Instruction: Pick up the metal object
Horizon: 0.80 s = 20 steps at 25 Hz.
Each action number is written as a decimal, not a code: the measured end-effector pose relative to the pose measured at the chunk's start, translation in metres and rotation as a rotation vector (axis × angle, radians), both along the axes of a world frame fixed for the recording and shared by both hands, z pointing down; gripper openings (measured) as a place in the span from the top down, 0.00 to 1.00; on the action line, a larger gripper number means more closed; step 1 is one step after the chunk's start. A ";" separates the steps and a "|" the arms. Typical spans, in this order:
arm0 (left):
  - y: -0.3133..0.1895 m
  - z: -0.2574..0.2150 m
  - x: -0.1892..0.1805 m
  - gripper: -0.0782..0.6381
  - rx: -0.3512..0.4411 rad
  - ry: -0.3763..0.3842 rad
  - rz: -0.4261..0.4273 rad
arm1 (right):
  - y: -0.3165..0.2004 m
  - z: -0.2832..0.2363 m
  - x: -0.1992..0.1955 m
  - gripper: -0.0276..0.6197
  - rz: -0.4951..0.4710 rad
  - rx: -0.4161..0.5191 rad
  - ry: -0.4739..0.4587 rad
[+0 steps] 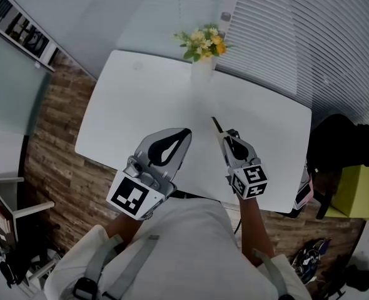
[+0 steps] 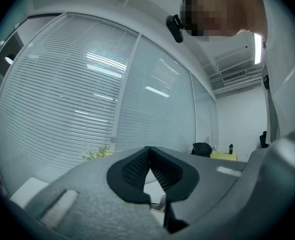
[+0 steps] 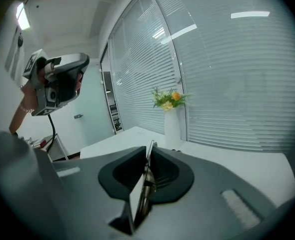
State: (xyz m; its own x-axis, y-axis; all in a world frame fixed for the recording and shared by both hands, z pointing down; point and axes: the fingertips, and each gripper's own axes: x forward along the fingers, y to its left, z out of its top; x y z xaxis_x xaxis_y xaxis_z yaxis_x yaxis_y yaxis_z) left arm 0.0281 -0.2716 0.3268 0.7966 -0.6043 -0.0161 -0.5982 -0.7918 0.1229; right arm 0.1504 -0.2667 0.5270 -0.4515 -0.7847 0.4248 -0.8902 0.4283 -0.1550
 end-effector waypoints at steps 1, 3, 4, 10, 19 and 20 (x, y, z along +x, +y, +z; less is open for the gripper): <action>0.000 -0.001 0.001 0.89 0.003 0.002 0.000 | 0.000 -0.009 0.001 0.91 0.000 0.013 0.002; 0.000 -0.003 0.002 0.89 0.008 0.005 0.000 | 0.001 -0.026 0.002 0.91 -0.001 0.039 0.011; 0.000 -0.003 0.002 0.89 0.009 0.004 0.000 | 0.001 -0.035 0.002 0.91 -0.003 0.052 0.020; 0.002 -0.001 0.003 0.89 0.003 -0.004 -0.002 | 0.006 -0.084 0.001 0.91 -0.013 0.126 0.066; 0.004 -0.005 0.008 0.89 0.014 -0.003 0.004 | 0.020 -0.160 -0.004 0.91 -0.035 0.241 0.087; 0.003 -0.006 0.008 0.89 0.017 0.000 0.004 | 0.021 -0.168 -0.004 0.91 -0.038 0.255 0.088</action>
